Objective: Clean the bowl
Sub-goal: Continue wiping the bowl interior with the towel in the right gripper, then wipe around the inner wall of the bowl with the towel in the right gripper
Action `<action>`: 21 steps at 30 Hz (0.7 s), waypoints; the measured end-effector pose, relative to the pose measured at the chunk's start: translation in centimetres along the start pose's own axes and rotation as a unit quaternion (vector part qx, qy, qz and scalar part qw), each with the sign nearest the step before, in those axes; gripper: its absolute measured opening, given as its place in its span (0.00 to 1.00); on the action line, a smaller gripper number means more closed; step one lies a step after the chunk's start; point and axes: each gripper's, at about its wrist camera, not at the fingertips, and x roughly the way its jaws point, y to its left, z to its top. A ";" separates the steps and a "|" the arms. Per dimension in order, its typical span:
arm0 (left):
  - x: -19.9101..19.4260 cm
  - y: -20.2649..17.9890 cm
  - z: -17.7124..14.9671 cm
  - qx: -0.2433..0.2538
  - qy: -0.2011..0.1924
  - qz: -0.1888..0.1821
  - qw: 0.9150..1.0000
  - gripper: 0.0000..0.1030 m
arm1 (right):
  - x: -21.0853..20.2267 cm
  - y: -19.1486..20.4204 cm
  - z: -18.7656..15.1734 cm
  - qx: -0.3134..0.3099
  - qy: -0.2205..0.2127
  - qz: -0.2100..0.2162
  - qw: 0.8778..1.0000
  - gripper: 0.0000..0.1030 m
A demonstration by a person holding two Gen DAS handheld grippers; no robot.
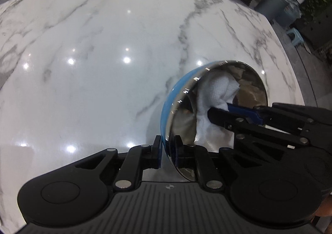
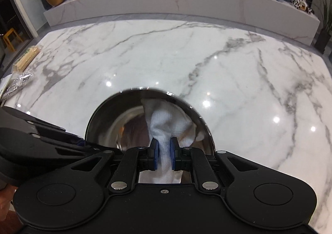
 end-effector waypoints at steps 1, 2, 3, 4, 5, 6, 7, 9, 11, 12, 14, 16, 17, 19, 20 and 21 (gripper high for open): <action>0.0 0.2 0.1 -0.004 -0.001 -0.002 1.000 0.13 | 0.3 0.2 0.3 -0.006 0.004 -0.003 1.000 0.09; 0.1 0.4 0.2 -0.007 -0.001 -0.004 1.000 0.13 | 0.7 0.3 0.6 -0.011 0.009 -0.006 1.000 0.09; 0.1 0.5 0.3 -0.011 -0.002 -0.005 1.000 0.13 | 1.0 0.5 0.8 -0.017 0.014 -0.009 1.000 0.09; 0.2 0.7 0.5 -0.014 -0.003 -0.007 1.000 0.13 | 1.2 0.8 1.2 -0.024 0.019 -0.015 0.999 0.09; 0.2 0.9 0.6 -0.018 -0.004 -0.009 1.000 0.13 | 1.4 1.0 1.5 -0.031 0.025 -0.018 0.999 0.09; 0.2 1.1 0.7 -0.021 -0.004 -0.011 1.000 0.13 | 1.6 1.1 1.6 -0.036 0.032 -0.019 0.999 0.09; 0.2 1.1 0.7 -0.020 -0.006 -0.010 1.000 0.13 | 1.7 1.2 1.7 -0.041 0.040 -0.020 0.998 0.09; 0.2 0.9 0.8 -0.014 -0.007 -0.009 1.000 0.13 | 2.0 1.2 2.0 -0.046 0.058 -0.017 0.997 0.09; 0.1 0.6 0.7 -0.003 -0.001 -0.007 1.000 0.13 | 2.1 1.0 2.0 -0.045 0.077 -0.012 0.996 0.09; 0.0 0.5 0.6 0.004 0.001 -0.005 1.000 0.13 | 2.1 1.0 2.0 -0.047 0.084 -0.010 0.995 0.09; -0.2 0.2 0.4 0.017 0.003 0.000 1.000 0.13 | 2.1 1.1 1.8 -0.053 0.103 -0.003 0.993 0.09; -0.3 0.0 0.3 0.024 0.006 0.002 1.000 0.12 | 2.0 1.3 1.4 -0.060 0.116 0.001 0.991 0.09; -0.3 -0.1 0.2 0.027 0.007 0.003 1.000 0.11 | 2.0 1.4 1.3 -0.064 0.122 0.002 0.990 0.09; -0.3 -0.2 0.0 0.033 0.008 0.006 0.999 0.10 | 1.8 1.7 1.1 -0.074 0.133 0.006 0.988 0.09; -0.4 -0.3 0.0 0.036 0.009 0.008 0.999 0.09 | 1.8 2.0 1.0 -0.081 0.139 0.009 0.987 0.09; -0.4 -0.3 -0.1 0.038 0.009 0.008 0.999 0.09 | 1.7 2.2 1.0 -0.088 0.143 0.011 0.986 0.09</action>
